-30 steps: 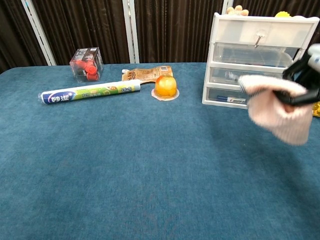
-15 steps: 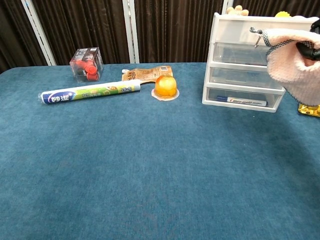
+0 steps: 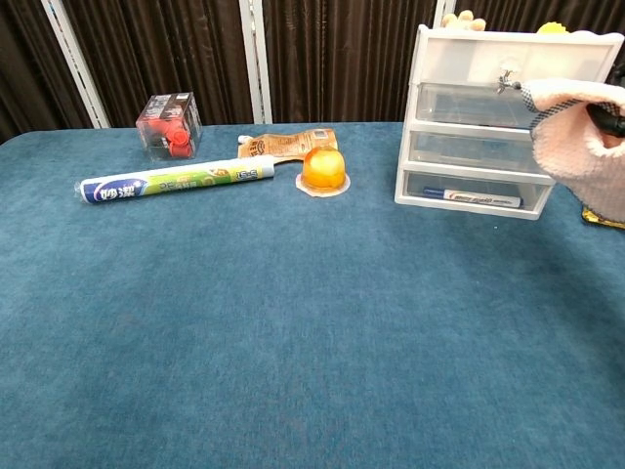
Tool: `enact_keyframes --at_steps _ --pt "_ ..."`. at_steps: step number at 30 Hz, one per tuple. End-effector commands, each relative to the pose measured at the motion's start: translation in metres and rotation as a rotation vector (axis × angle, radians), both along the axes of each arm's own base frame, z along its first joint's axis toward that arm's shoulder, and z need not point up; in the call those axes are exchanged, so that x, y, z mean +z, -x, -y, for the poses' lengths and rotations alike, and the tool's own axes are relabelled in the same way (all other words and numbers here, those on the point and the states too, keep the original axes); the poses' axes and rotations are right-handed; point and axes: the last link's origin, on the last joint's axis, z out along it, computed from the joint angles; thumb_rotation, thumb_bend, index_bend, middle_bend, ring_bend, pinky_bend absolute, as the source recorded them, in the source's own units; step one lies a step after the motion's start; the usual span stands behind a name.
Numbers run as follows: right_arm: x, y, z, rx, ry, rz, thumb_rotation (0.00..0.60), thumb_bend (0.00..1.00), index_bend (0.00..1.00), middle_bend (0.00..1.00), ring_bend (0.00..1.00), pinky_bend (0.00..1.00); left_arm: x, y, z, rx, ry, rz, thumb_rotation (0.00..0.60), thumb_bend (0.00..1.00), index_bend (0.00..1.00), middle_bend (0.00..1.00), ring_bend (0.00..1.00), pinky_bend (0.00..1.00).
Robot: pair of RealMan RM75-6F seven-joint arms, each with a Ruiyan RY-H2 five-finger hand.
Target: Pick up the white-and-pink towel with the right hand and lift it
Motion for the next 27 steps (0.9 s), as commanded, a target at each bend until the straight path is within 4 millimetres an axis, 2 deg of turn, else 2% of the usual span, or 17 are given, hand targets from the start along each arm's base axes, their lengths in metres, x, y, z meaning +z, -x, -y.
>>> enact_keyframes --at_steps 1,16,27 --pt "0.0009 0.0022 0.0013 -0.007 0.005 0.001 0.600 0.43 0.82 1.00 0.97 0.90 0.0000 -0.0002 0.0001 -0.002 -0.001 0.001 0.600 0.00 0.00 0.00 0.00 0.00" --pt "0.0047 0.0092 0.0021 -0.025 0.011 -0.005 0.600 0.43 0.82 1.00 0.97 0.90 -0.0003 -0.0003 0.0001 -0.003 -0.001 -0.004 0.600 0.00 0.00 0.00 0.00 0.00" --pt "0.0043 0.0038 0.0037 -0.013 0.039 0.027 0.600 0.43 0.82 1.00 0.97 0.90 -0.0009 -0.0003 0.0002 -0.003 0.000 -0.003 0.600 0.00 0.00 0.00 0.00 0.00"
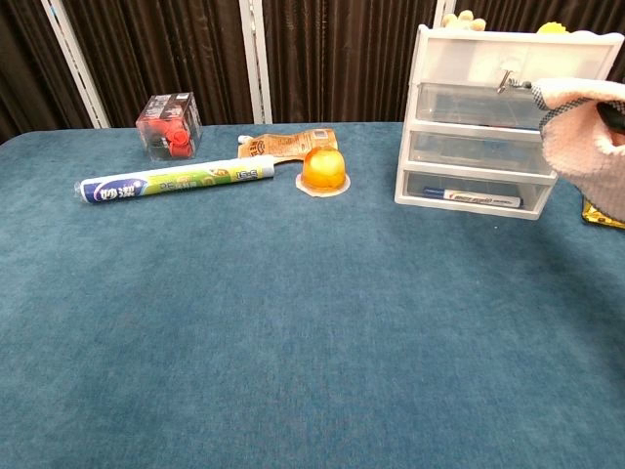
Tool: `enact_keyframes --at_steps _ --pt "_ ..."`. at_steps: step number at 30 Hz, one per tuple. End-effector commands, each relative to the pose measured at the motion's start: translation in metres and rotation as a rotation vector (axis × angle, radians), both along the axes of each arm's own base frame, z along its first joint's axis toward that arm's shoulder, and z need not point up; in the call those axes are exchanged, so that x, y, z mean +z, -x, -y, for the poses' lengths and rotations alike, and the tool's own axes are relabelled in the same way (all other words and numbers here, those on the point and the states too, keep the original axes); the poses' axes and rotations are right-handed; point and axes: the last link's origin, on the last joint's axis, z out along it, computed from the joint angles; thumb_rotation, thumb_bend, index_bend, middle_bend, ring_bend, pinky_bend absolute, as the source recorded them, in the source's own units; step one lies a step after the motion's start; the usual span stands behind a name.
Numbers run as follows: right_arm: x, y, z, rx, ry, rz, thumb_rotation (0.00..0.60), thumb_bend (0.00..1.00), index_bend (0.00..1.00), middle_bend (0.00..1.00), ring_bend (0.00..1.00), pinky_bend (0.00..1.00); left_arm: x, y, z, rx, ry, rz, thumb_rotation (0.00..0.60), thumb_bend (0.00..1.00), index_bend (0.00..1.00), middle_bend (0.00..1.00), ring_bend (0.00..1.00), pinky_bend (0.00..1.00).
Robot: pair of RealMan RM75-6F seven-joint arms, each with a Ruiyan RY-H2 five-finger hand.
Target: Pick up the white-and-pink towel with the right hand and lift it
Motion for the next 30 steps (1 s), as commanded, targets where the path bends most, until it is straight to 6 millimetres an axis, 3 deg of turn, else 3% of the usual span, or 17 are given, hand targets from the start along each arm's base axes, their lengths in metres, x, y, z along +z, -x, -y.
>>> enact_keyframes --at_steps 1,30 --pt "0.001 -0.002 0.001 0.004 0.013 0.009 0.600 0.43 0.82 1.00 0.97 0.90 0.000 0.000 0.000 -0.001 0.000 -0.001 0.600 0.00 0.00 0.00 0.00 0.00" --pt "-0.011 -0.003 -0.003 0.009 -0.025 0.005 0.600 0.43 0.82 1.00 0.97 0.90 0.000 0.000 -0.001 -0.001 -0.004 0.000 0.600 0.00 0.00 0.00 0.00 0.00"
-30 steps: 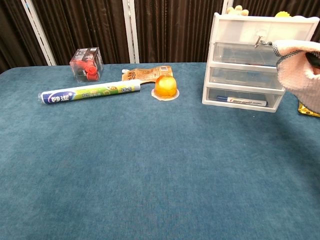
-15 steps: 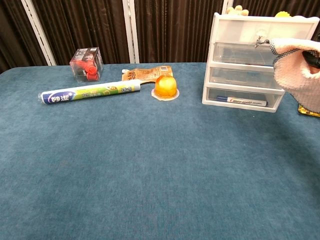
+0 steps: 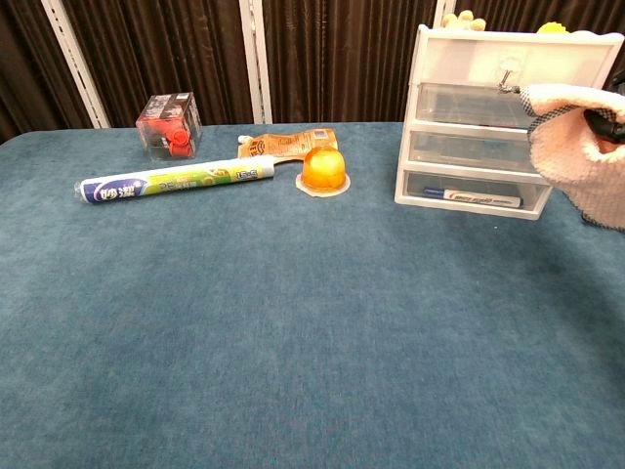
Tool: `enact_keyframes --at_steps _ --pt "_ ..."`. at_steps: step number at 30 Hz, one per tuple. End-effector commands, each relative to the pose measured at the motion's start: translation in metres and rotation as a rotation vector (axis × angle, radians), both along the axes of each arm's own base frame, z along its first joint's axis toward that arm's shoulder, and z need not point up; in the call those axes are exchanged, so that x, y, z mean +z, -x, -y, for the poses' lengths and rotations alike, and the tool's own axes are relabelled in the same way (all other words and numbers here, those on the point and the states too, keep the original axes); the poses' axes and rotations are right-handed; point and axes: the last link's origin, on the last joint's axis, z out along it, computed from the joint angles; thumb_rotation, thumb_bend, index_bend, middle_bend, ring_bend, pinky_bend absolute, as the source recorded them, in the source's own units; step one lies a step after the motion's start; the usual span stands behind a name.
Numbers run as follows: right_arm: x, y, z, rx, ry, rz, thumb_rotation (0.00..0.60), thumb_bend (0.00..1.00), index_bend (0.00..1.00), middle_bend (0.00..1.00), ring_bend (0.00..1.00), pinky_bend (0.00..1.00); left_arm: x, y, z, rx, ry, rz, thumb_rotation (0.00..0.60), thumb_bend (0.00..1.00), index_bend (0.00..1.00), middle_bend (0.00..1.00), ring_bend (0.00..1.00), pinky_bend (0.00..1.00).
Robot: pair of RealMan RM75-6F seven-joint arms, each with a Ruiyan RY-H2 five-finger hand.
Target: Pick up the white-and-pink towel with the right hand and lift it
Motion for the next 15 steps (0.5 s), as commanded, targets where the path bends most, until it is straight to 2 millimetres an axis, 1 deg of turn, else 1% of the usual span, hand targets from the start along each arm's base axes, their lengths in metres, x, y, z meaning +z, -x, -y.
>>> enact_keyframes --at_steps 1,3,5,8,9,10,11,12,13,14,15 --pt "-0.001 0.001 0.000 -0.003 -0.005 -0.008 0.600 0.43 0.81 1.00 0.97 0.90 0.000 0.000 0.000 0.002 0.000 0.001 0.600 0.00 0.00 0.00 0.00 0.00" --pt "-0.003 0.002 -0.001 -0.005 -0.012 -0.017 0.600 0.43 0.80 1.00 0.95 0.89 0.000 0.000 0.000 0.002 0.000 0.001 0.600 0.00 0.00 0.00 0.00 0.00" --pt "-0.005 0.005 -0.002 -0.011 -0.027 -0.031 0.600 0.41 0.76 0.98 0.93 0.86 0.000 0.000 0.000 0.001 0.000 0.002 0.600 0.00 0.00 0.00 0.00 0.00" --pt "-0.009 0.008 -0.005 -0.023 -0.057 -0.043 0.600 0.32 0.70 0.93 0.88 0.78 0.000 0.000 0.000 0.001 0.001 0.002 0.600 0.00 0.00 0.00 0.00 0.00" --pt "-0.010 0.010 -0.006 -0.028 -0.073 -0.049 0.600 0.26 0.65 0.88 0.82 0.73 0.000 0.000 0.000 0.001 0.001 0.003 0.600 0.00 0.00 0.00 0.00 0.00" --pt "-0.012 0.011 -0.008 -0.030 -0.088 -0.055 0.600 0.20 0.58 0.80 0.74 0.65 0.000 0.000 0.000 0.000 0.001 0.004 0.600 0.00 0.00 0.00 0.00 0.00" --pt "-0.015 0.013 -0.010 -0.039 -0.118 -0.068 0.600 0.15 0.51 0.74 0.68 0.59 0.000 0.000 0.000 -0.001 0.001 0.004 0.600 0.00 0.00 0.00 0.00 0.00" --pt "-0.018 0.015 -0.012 -0.048 -0.149 -0.075 0.600 0.09 0.40 0.61 0.56 0.46 0.000 0.000 0.000 -0.002 0.001 0.004 0.600 0.00 0.00 0.00 0.00 0.00" --pt "-0.019 0.016 -0.014 -0.054 -0.167 -0.077 0.600 0.05 0.27 0.47 0.44 0.33 0.000 0.000 0.000 -0.002 0.001 0.004 0.600 0.00 0.00 0.00 0.00 0.00" --pt "-0.023 0.019 -0.017 -0.068 -0.202 -0.084 0.600 0.02 0.19 0.36 0.33 0.25 0.000 0.000 0.000 -0.003 0.001 0.003 0.600 0.00 0.00 0.00 0.00 0.00" --pt "-0.025 0.021 -0.020 -0.086 -0.239 -0.092 0.600 0.00 0.08 0.23 0.20 0.16 0.000 0.000 0.000 -0.003 0.000 0.002 0.600 0.00 0.00 0.00 0.00 0.00"
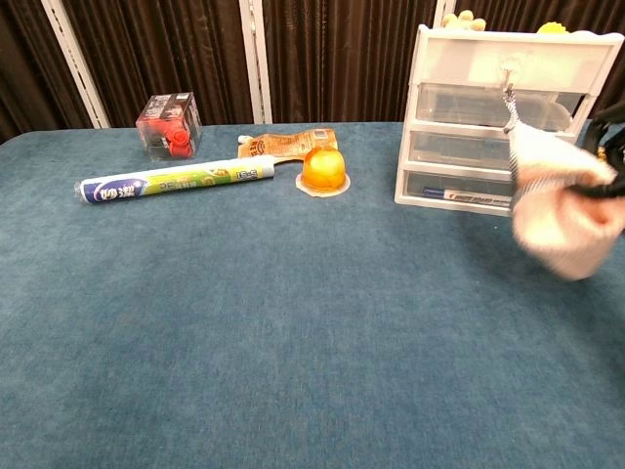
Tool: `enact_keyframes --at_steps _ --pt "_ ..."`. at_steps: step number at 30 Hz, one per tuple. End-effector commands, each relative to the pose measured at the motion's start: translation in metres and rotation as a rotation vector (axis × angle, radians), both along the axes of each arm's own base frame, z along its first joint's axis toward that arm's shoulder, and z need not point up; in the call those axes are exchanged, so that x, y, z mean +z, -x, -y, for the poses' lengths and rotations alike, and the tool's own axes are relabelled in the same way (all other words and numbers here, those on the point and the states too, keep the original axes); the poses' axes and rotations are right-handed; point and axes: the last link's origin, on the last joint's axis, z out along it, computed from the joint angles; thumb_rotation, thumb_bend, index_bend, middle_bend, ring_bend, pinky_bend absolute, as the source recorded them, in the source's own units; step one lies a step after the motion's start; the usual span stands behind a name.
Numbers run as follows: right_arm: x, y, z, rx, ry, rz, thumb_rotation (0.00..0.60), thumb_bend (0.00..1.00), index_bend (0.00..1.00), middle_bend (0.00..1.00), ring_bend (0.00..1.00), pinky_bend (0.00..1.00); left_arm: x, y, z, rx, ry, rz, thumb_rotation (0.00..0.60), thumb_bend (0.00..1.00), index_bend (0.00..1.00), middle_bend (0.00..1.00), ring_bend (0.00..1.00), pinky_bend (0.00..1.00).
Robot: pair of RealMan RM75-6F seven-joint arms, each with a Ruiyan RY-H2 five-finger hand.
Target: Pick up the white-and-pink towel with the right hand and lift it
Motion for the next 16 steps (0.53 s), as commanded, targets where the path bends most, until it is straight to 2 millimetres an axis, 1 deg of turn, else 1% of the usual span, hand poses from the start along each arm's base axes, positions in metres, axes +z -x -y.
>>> enact_keyframes --at_steps 1,3,4,6,9,10,12,13,16 --pt "-0.010 0.009 -0.013 -0.062 -0.131 -0.031 0.600 0.00 0.02 0.14 0.10 0.10 0.000 0.000 0.000 -0.001 -0.001 -0.001 0.600 0.00 0.00 0.00 0.00 0.00" --pt "-0.009 0.012 -0.019 -0.089 -0.173 -0.050 0.600 0.00 0.00 0.04 0.02 0.06 0.001 0.000 0.000 -0.002 -0.002 -0.001 0.600 0.00 0.00 0.00 0.00 0.00" --pt "-0.009 0.014 -0.023 -0.103 -0.196 -0.064 0.600 0.00 0.00 0.01 0.00 0.04 0.001 0.000 0.000 -0.003 -0.002 -0.001 0.600 0.00 0.00 0.00 0.00 0.00" --pt "-0.005 0.018 -0.033 -0.126 -0.233 -0.100 0.600 0.00 0.00 0.00 0.00 0.04 0.001 0.000 0.001 -0.005 -0.002 0.000 0.600 0.00 0.00 0.00 0.00 0.00" --pt "0.008 0.023 -0.048 -0.141 -0.252 -0.124 0.600 0.00 0.00 0.00 0.00 0.04 0.002 -0.001 0.002 -0.008 0.001 -0.001 0.600 0.00 0.00 0.00 0.00 0.00" --pt "0.013 0.023 -0.053 -0.138 -0.252 -0.129 0.600 0.00 0.00 0.00 0.00 0.03 0.002 -0.001 0.003 -0.009 0.002 -0.002 0.600 0.00 0.00 0.00 0.00 0.00" --pt "0.043 0.028 -0.074 -0.094 -0.197 -0.193 0.600 0.00 0.00 0.00 0.00 0.03 0.004 -0.001 0.006 -0.008 0.003 -0.003 0.600 0.00 0.00 0.00 0.00 0.00" --pt "0.052 0.032 -0.082 -0.070 -0.177 -0.214 0.600 0.00 0.00 0.00 0.00 0.03 0.004 -0.002 0.007 -0.007 0.004 -0.003 0.600 0.00 0.00 0.00 0.00 0.00" --pt "0.070 0.043 -0.098 -0.041 -0.135 -0.245 0.600 0.00 0.00 0.00 0.00 0.02 0.005 -0.001 0.010 -0.005 0.008 -0.015 0.600 0.00 0.00 0.00 0.00 0.00"
